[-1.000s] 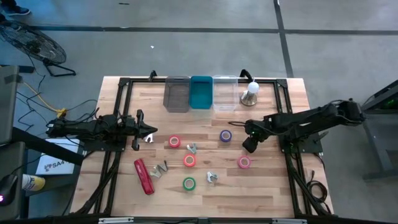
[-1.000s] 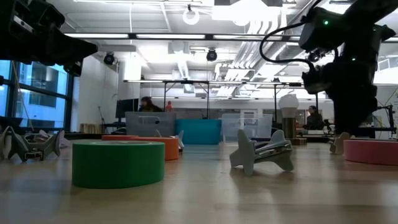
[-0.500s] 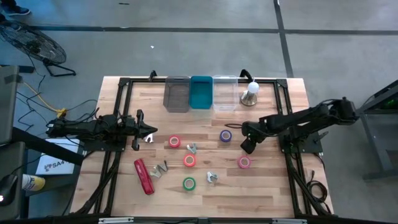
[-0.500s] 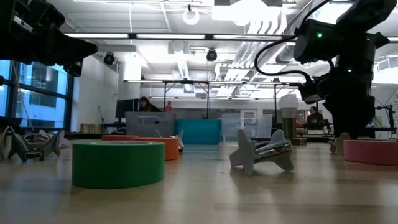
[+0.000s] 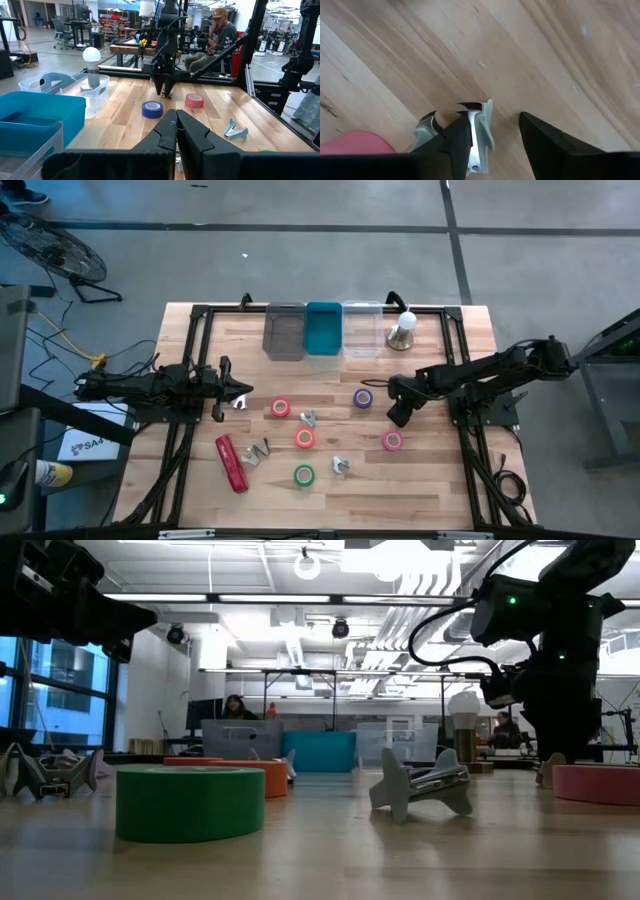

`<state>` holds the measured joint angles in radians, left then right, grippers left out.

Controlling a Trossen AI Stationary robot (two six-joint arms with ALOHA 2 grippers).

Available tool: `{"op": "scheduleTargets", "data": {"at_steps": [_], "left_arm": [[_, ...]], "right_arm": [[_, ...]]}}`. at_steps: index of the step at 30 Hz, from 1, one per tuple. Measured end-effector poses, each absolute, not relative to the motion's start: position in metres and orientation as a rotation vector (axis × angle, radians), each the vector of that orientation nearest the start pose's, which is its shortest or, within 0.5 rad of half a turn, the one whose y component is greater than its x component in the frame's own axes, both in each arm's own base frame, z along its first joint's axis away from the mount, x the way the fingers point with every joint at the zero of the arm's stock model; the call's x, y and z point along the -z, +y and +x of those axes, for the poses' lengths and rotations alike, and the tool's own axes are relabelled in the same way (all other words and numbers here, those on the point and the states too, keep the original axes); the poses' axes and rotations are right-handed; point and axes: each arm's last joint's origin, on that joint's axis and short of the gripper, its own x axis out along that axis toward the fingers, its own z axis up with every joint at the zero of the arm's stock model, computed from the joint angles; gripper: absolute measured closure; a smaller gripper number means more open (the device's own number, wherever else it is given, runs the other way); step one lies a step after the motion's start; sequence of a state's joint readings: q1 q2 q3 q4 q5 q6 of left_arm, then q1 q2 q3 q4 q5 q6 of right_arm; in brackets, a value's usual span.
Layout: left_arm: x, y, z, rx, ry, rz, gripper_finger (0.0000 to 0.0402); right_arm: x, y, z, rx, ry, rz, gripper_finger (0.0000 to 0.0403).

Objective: Pick and place Stapler, Stapler remover, tape
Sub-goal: Put the top gray staple remover into the blue bin

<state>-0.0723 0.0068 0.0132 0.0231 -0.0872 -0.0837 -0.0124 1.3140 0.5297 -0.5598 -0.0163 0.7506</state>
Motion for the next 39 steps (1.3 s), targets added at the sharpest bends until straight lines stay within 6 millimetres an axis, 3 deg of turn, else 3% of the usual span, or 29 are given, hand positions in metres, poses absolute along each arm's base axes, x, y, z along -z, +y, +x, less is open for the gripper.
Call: {"op": "scheduleTargets", "data": {"at_steps": [16, 30, 39], "left_arm": [[-0.1697, -0.0045, 0.0971, -0.013, -0.030, -0.086, 0.0396], [-0.1697, -0.0045, 0.0971, -0.014, -0.030, -0.086, 0.0396], [-0.1697, -0.0045, 0.0971, -0.013, -0.030, -0.086, 0.0396]], "right_arm": [[-0.1336, -0.0023, 0.1893, 0.497, 1.291, 0.631, 0.0294], [-0.1331, -0.0024, 0.1881, 0.505, 1.301, 0.626, 0.0366], [-0.1333, -0.0023, 0.1881, 0.502, 1.301, 0.630, 0.0358]]}}
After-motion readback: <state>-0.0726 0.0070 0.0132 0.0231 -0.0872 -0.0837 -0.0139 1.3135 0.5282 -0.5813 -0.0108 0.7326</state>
